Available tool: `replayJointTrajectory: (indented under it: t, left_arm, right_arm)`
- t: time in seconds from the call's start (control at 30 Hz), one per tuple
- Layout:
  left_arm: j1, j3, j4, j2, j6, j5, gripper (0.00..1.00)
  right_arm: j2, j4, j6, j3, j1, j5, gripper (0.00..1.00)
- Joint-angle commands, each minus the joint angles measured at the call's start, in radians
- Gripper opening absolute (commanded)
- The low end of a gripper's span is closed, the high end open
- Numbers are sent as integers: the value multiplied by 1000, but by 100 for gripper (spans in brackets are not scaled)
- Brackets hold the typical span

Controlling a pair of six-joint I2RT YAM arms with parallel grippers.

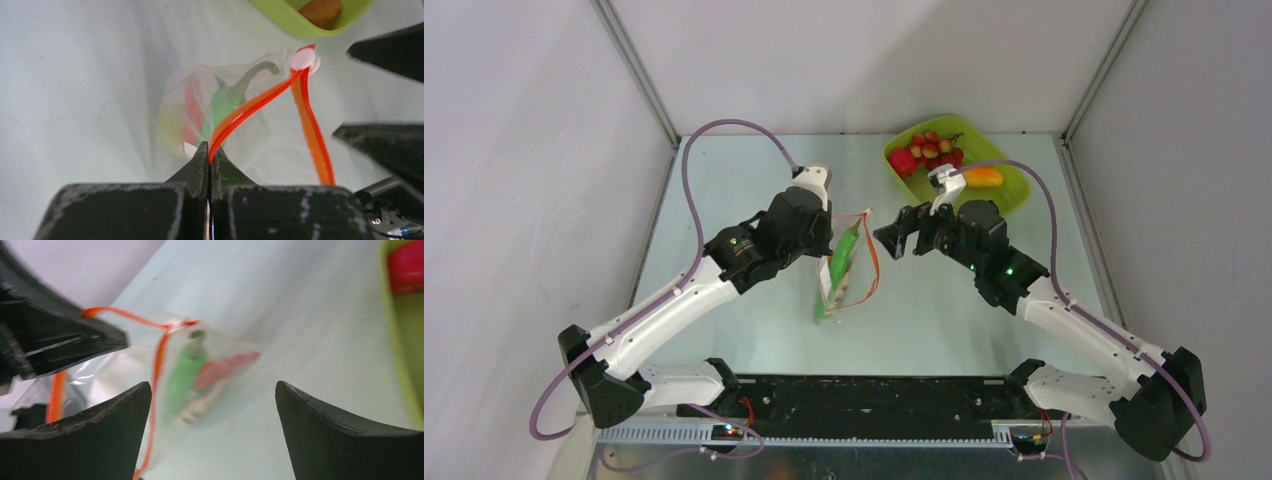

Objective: Place the food in the zip-top bag and seal the zipper
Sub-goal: Adjust the zipper food storage bag at the center of the board, then pick up the fake fruit from the bin.

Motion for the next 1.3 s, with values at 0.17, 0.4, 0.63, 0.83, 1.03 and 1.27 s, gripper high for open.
replayJointTrajectory:
  t: [0.17, 0.4, 0.63, 0.83, 1.03, 1.27]
  left_arm:
    - [2, 79, -59, 6, -58, -179, 0]
    - [20, 116, -97, 46, -29, -206, 0]
    - [81, 126, -95, 119, -31, -127, 0]
    - [118, 137, -75, 157, -9, -64, 0]
    - [126, 163, -64, 183, 2, 1, 0]
    - [126, 186, -59, 183, 1, 51, 0]
  right_arm:
    - [87, -2, -24, 78, -275, 70, 99]
    - [379, -293, -651, 379, -563, -308, 100]
    - [653, -436, -1016, 612, -640, -283, 100]
    - [867, -569, -1235, 817, -652, -231, 99]
    - [1027, -660, -1344, 952, -654, -76, 99]
    - [1126, -592, -1399, 988, -669, -9, 99]
